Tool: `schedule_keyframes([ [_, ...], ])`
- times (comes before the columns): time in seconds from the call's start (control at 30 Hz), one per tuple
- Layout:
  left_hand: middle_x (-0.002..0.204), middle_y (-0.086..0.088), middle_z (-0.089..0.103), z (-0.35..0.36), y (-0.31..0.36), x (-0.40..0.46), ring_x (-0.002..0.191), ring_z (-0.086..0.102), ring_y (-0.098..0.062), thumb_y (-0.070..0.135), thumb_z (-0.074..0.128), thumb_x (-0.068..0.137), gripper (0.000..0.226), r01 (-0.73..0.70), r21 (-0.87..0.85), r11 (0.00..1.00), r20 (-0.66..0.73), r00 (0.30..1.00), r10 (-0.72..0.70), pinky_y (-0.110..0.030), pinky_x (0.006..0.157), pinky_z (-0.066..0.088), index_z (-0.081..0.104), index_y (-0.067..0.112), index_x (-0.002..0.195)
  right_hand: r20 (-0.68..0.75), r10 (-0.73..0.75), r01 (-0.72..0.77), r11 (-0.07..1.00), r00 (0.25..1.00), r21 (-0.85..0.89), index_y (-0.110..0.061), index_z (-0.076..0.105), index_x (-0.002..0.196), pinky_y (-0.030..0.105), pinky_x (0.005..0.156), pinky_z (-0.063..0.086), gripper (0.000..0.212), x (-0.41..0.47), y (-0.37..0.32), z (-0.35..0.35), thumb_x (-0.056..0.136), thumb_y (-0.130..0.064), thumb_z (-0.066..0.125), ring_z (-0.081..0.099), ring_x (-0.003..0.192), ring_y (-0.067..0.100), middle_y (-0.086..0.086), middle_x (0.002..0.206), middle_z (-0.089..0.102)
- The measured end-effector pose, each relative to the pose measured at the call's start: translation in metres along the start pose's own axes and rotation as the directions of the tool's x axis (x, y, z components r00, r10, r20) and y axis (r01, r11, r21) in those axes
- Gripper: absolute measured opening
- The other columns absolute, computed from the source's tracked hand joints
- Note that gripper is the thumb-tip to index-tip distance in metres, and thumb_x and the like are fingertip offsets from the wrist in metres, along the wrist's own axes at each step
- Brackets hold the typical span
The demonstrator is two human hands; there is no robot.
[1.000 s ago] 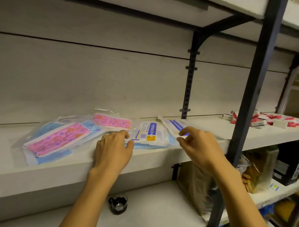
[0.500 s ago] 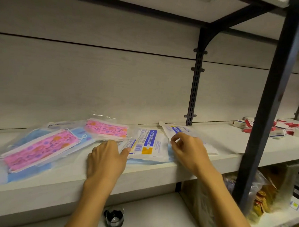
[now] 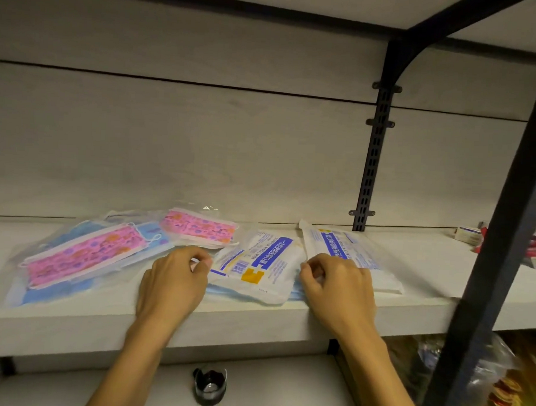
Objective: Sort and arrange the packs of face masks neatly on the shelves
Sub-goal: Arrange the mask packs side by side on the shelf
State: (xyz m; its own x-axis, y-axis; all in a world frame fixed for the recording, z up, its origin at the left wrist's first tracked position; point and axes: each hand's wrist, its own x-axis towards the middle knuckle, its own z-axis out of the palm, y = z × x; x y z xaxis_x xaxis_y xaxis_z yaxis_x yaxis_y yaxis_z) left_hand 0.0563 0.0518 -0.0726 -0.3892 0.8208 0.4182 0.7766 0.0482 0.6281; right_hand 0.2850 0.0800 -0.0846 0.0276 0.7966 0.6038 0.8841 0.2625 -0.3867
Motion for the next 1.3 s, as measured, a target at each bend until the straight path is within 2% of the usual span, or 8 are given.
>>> schedule_keyframes([
  [0.17, 0.099, -0.002, 0.061, -0.003, 0.003, 0.003, 0.089, 0.054, -0.022, 0.027, 0.046, 0.093, 0.016, 0.097, -0.094, 0.991, 0.019, 0.995, -0.095, -0.031, 0.073, 0.041, 0.06, 0.021, 0.093, 0.014, -0.014, 0.015, 1.0, 1.0, -0.025, -0.028, 0.066, 0.099, 0.033, 0.091, 0.036, 0.031, 0.0, 0.001, -0.002, 0.094, -0.048, 0.043, 0.056, 0.092, 0.013, -0.008, 0.094, 0.068],
  [0.27, 0.098, -0.002, 0.065, -0.005, 0.003, 0.003, 0.094, 0.058, -0.025, 0.033, 0.058, 0.086, 0.014, 0.158, -0.129, 0.979, 0.049, 0.987, -0.153, -0.034, 0.082, 0.047, 0.065, 0.021, 0.088, 0.029, -0.025, 0.026, 0.999, 0.999, -0.037, -0.028, 0.066, 0.102, 0.033, 0.092, 0.036, 0.033, 0.0, 0.003, -0.001, 0.095, -0.048, 0.04, 0.055, 0.094, 0.012, -0.007, 0.097, 0.068],
  [0.43, 0.081, 0.006, 0.073, -0.009, 0.008, 0.002, 0.082, 0.066, -0.017, 0.051, 0.078, 0.069, 0.031, 0.186, -0.223, 0.957, 0.175, 0.973, -0.149, -0.037, 0.081, 0.051, 0.074, 0.021, 0.076, 0.035, -0.042, 0.043, 0.999, 0.998, -0.013, -0.026, 0.067, 0.101, 0.034, 0.09, 0.038, 0.034, 0.001, 0.003, 0.0, 0.096, -0.045, 0.04, 0.055, 0.091, 0.014, -0.004, 0.096, 0.068],
  [0.6, 0.075, 0.003, 0.072, -0.013, 0.012, 0.0, 0.069, 0.062, -0.015, 0.041, 0.082, 0.067, 0.029, 0.212, -0.257, 0.943, 0.241, 0.959, -0.15, -0.027, 0.063, 0.045, 0.075, 0.016, 0.078, 0.047, -0.031, 0.032, 0.999, 0.998, -0.013, -0.025, 0.067, 0.102, 0.032, 0.09, 0.036, 0.033, 0.001, 0.002, -0.001, 0.096, -0.045, 0.041, 0.049, 0.085, 0.011, -0.004, 0.096, 0.068],
  [0.7, 0.075, -0.002, 0.069, -0.017, 0.017, -0.001, 0.063, 0.055, -0.014, 0.034, 0.08, 0.073, 0.028, 0.219, -0.257, 0.941, 0.275, 0.95, -0.146, -0.025, 0.056, 0.038, 0.072, 0.008, 0.081, 0.057, -0.02, 0.02, 1.0, 0.998, -0.01, -0.024, 0.066, 0.102, 0.033, 0.091, 0.036, 0.032, 0.001, 0.001, -0.003, 0.096, -0.044, 0.042, 0.05, 0.086, 0.012, -0.003, 0.098, 0.068],
  [0.83, 0.086, -0.004, 0.07, -0.03, 0.021, -0.001, 0.071, 0.058, -0.015, 0.029, 0.077, 0.076, 0.027, 0.231, -0.23, 0.945, 0.317, 0.936, -0.152, -0.026, 0.061, 0.041, 0.069, 0.007, 0.089, 0.097, 0.001, -0.005, 0.999, 0.995, 0.041, -0.023, 0.066, 0.105, 0.035, 0.095, 0.037, 0.027, 0.003, -0.003, -0.006, 0.096, -0.04, 0.047, 0.057, 0.094, 0.015, -0.003, 0.099, 0.068],
  [1.1, 0.085, -0.003, 0.064, -0.066, 0.033, -0.004, 0.066, 0.056, -0.01, 0.022, 0.074, 0.08, 0.023, 0.119, -0.098, 0.988, 0.407, 0.911, -0.069, -0.022, 0.059, 0.042, 0.059, 0.01, 0.093, 0.097, -0.038, 0.033, 0.998, 0.995, 0.05, -0.023, 0.062, 0.111, 0.039, 0.092, 0.043, 0.022, 0.001, -0.014, -0.025, 0.094, -0.033, 0.052, 0.06, 0.096, 0.018, -0.003, 0.095, 0.069],
  [1.3, 0.082, 0.0, 0.065, -0.091, 0.014, -0.006, 0.067, 0.059, -0.008, 0.017, 0.072, 0.082, 0.02, 0.125, -0.326, 0.937, 0.274, 0.961, -0.033, -0.021, 0.057, 0.043, 0.06, 0.009, 0.097, 0.081, -0.07, 0.071, 0.997, 0.994, -0.003, -0.02, 0.063, 0.108, 0.038, 0.089, 0.044, 0.02, 0.0, -0.023, -0.033, 0.093, -0.027, 0.052, 0.059, 0.095, 0.022, -0.001, 0.096, 0.07],
])
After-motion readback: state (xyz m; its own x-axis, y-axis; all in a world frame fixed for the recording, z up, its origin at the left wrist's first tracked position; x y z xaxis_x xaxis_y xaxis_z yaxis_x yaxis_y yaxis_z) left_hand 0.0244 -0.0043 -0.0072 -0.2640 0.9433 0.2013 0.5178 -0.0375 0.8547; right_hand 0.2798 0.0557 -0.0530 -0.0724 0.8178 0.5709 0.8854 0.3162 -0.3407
